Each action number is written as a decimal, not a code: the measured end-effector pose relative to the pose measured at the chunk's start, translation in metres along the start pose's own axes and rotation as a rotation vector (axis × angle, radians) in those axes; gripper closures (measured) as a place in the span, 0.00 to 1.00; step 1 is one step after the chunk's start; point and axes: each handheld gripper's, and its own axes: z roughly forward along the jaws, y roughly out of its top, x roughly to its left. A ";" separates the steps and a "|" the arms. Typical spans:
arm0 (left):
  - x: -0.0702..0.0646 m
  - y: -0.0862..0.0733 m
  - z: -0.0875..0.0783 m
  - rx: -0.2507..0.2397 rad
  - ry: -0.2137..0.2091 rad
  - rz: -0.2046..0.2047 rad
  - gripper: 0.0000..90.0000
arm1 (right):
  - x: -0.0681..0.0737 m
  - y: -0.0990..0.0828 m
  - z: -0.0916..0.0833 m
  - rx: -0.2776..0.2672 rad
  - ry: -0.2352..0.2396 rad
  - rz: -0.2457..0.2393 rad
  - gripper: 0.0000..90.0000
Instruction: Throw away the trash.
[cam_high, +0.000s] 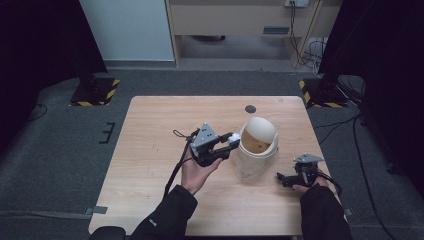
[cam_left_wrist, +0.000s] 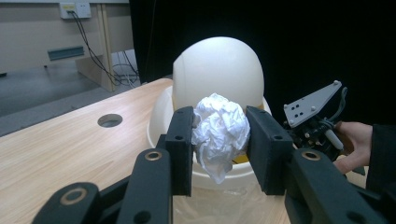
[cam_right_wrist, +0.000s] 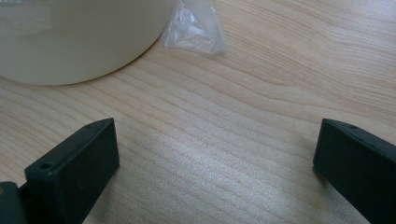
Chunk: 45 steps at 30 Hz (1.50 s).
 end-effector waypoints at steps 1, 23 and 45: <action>-0.001 0.000 0.002 0.003 -0.003 -0.001 0.70 | 0.000 0.000 0.000 -0.002 -0.001 -0.001 0.01; -0.006 -0.012 0.043 0.060 -0.021 -0.011 0.70 | 0.000 0.000 0.000 -0.002 -0.002 -0.002 0.01; -0.012 -0.014 0.066 0.111 -0.029 0.002 0.70 | 0.000 0.000 0.000 -0.001 -0.001 -0.001 0.01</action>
